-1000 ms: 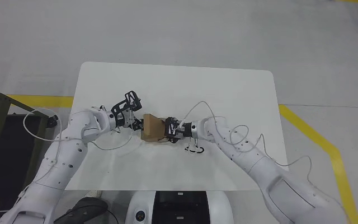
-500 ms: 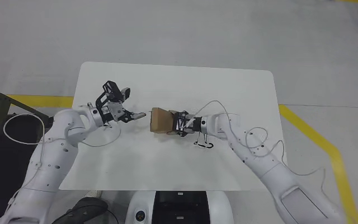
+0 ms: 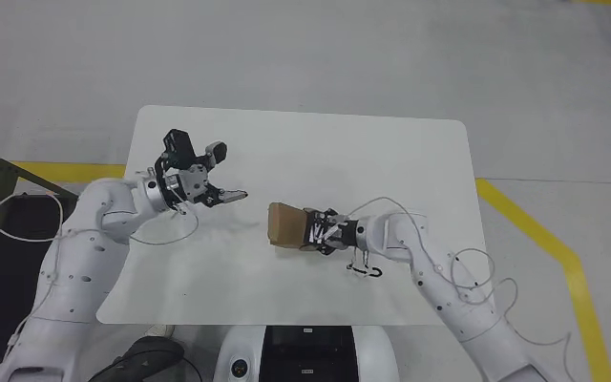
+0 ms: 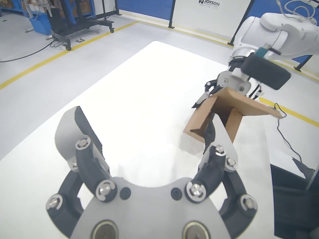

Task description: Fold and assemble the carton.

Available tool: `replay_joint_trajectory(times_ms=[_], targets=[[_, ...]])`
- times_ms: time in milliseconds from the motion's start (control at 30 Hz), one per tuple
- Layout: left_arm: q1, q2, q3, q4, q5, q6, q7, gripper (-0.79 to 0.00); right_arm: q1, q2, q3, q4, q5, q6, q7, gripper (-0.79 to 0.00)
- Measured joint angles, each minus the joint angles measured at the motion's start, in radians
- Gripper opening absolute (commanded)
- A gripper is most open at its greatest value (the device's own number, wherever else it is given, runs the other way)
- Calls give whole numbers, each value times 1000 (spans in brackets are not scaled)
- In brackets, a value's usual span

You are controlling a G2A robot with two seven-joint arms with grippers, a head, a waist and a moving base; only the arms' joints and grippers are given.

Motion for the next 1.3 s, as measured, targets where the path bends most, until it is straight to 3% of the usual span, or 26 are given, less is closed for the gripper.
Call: replay_joint_trajectory(times_ms=[300, 667, 933, 1300], targets=[[-46, 16, 114, -87, -32, 1, -88, 0, 11, -3, -21, 7, 24, 39, 67, -785], [-161, 20, 256, -41, -27, 1, -172, 0, 32, -9, -53, 6, 46, 62, 115, -785], [-193, 25, 311, -9, -8, 1, -171, 0, 44, -9, -62, 13, 60, 70, 118, -785], [-191, 23, 322, 59, -1, 18, -162, 0, 47, -5, -61, 15, 73, 51, 53, -785]])
